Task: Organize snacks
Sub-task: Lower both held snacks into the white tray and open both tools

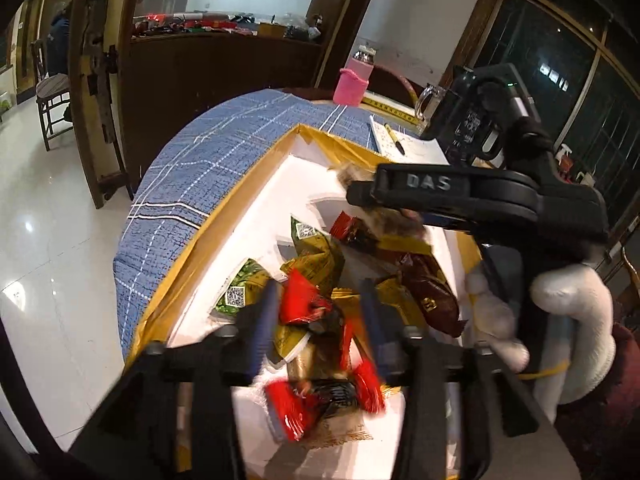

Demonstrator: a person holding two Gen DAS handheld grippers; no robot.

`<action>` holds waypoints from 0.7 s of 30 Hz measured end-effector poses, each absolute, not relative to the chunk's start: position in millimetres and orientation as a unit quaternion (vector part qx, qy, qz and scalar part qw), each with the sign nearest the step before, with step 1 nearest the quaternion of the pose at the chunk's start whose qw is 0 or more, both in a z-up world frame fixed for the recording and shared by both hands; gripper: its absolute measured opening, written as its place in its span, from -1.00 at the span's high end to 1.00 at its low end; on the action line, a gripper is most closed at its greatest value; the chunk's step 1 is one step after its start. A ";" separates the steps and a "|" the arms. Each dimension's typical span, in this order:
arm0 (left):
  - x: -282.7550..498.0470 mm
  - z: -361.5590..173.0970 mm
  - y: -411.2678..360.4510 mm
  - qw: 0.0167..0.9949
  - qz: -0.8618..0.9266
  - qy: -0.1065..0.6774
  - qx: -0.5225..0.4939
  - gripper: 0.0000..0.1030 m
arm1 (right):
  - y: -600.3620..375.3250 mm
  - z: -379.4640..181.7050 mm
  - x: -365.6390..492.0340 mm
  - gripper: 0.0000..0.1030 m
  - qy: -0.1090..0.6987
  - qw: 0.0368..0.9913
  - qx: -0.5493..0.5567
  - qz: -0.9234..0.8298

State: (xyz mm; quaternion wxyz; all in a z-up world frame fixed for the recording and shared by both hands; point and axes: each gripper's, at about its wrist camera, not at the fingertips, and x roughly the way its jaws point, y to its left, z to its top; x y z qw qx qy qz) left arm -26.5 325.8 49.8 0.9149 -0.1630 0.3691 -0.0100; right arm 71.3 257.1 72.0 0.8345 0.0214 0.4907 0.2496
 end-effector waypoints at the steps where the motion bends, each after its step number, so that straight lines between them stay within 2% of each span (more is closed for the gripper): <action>1: -28.6 51.9 325.8 0.916 -0.010 0.365 -0.165 -0.14 | 257.9 73.6 72.2 -0.36 0.486 0.837 0.025 0.251; 4: -34.2 57.6 324.9 0.917 -0.009 0.361 -0.167 -0.33 | 259.4 82.5 69.4 -0.36 0.467 0.845 0.022 0.259; 10: -53.9 70.8 321.3 0.921 -0.001 0.351 -0.166 -0.36 | 237.8 104.6 49.2 -0.36 0.442 0.859 0.046 0.256; 14: -74.4 79.5 316.0 0.928 0.010 0.337 -0.160 -0.51 | 212.2 116.0 18.2 -0.36 0.428 0.863 0.061 0.260; 21: -107.0 87.7 293.1 0.936 0.002 0.316 -0.152 -0.51 | 174.4 123.6 -56.4 -0.36 0.387 0.883 0.044 0.262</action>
